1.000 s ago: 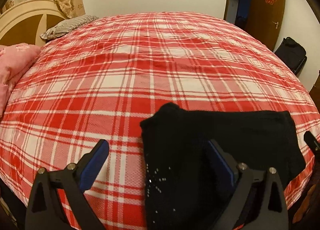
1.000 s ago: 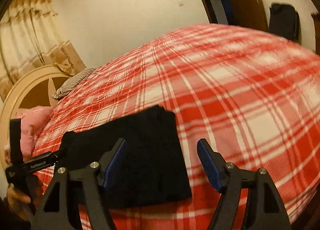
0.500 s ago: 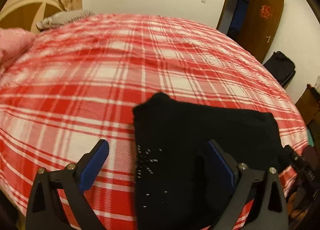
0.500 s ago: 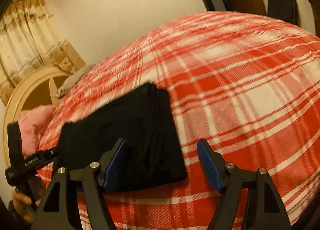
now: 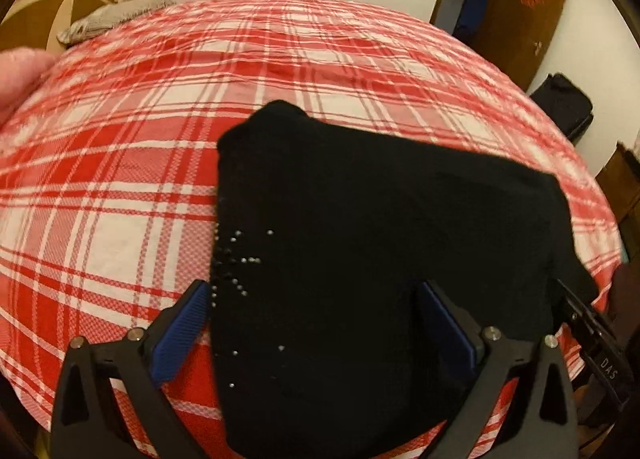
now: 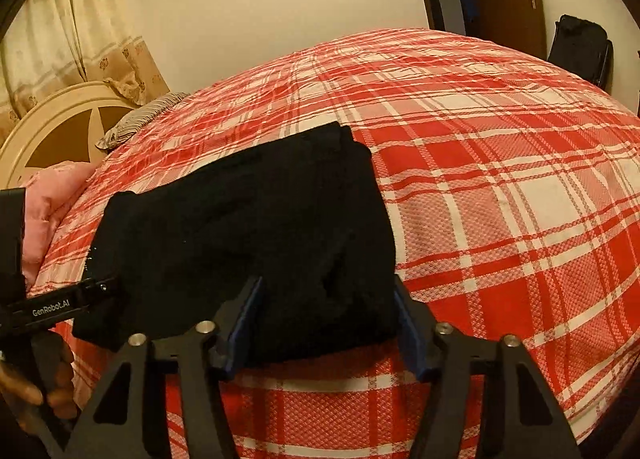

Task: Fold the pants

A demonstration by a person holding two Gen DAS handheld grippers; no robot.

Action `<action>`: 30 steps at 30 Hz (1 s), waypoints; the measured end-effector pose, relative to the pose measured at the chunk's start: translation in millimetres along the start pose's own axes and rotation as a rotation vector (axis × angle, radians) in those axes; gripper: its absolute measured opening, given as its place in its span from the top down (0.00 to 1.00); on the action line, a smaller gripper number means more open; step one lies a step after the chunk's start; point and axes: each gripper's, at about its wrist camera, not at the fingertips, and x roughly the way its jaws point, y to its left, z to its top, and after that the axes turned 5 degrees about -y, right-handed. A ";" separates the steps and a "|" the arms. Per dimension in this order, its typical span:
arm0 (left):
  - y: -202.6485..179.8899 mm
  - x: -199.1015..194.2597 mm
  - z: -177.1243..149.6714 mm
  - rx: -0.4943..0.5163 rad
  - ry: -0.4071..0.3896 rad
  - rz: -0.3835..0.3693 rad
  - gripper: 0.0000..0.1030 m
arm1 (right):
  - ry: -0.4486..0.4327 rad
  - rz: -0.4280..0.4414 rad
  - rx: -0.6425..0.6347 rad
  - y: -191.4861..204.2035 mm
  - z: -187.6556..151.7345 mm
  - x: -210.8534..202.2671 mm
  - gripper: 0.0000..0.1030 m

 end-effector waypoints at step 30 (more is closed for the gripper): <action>-16.8 -27.2 6.7 0.069 -0.085 -0.003 0.77 | -0.083 -0.056 -0.156 45.1 7.5 -31.2 0.66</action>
